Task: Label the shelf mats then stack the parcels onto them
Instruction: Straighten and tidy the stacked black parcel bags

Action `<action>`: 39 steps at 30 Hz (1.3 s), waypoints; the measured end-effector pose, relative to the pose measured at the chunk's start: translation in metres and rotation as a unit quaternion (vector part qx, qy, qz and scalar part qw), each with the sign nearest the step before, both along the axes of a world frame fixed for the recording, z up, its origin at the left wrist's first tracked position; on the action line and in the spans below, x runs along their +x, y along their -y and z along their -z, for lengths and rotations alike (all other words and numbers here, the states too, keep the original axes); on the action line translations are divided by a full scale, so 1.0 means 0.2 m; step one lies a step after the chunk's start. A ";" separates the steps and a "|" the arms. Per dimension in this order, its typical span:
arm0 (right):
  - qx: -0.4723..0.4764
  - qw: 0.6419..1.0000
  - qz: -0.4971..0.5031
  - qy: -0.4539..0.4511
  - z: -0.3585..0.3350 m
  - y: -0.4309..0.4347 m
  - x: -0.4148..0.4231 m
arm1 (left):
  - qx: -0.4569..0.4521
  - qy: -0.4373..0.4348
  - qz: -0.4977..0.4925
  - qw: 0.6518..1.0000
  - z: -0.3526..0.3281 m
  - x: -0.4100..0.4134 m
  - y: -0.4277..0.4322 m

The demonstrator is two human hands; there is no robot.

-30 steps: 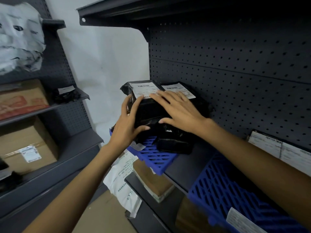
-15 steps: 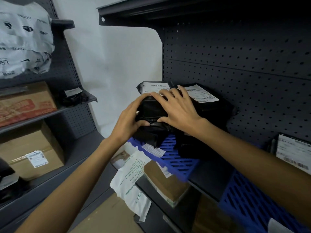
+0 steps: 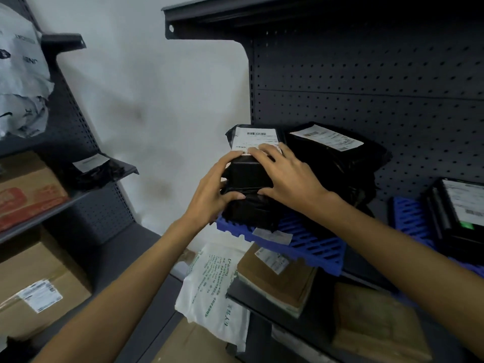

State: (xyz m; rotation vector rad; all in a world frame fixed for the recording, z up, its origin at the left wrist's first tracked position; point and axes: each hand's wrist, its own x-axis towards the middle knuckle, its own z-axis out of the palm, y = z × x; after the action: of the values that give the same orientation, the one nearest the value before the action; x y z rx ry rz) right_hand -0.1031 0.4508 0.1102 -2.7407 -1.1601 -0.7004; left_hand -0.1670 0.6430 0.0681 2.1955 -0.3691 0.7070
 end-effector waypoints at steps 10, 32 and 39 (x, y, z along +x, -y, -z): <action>0.005 0.999 0.031 0.003 0.02 -0.02 -0.08 | 0.021 0.002 0.023 1.000 0.07 0.04 -0.07; 0.236 0.964 0.023 -0.122 0.34 0.03 -0.15 | -0.050 0.006 0.021 0.998 0.29 0.04 0.00; 0.235 0.964 0.035 -0.121 0.33 0.01 -0.07 | -0.035 -0.008 0.035 0.999 0.26 0.13 -0.02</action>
State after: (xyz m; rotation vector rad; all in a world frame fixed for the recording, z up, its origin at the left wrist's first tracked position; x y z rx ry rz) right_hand -0.1179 0.4484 0.0438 -2.3876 -0.7356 -0.5418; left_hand -0.1405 0.6471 0.0164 2.1112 -0.4050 0.6545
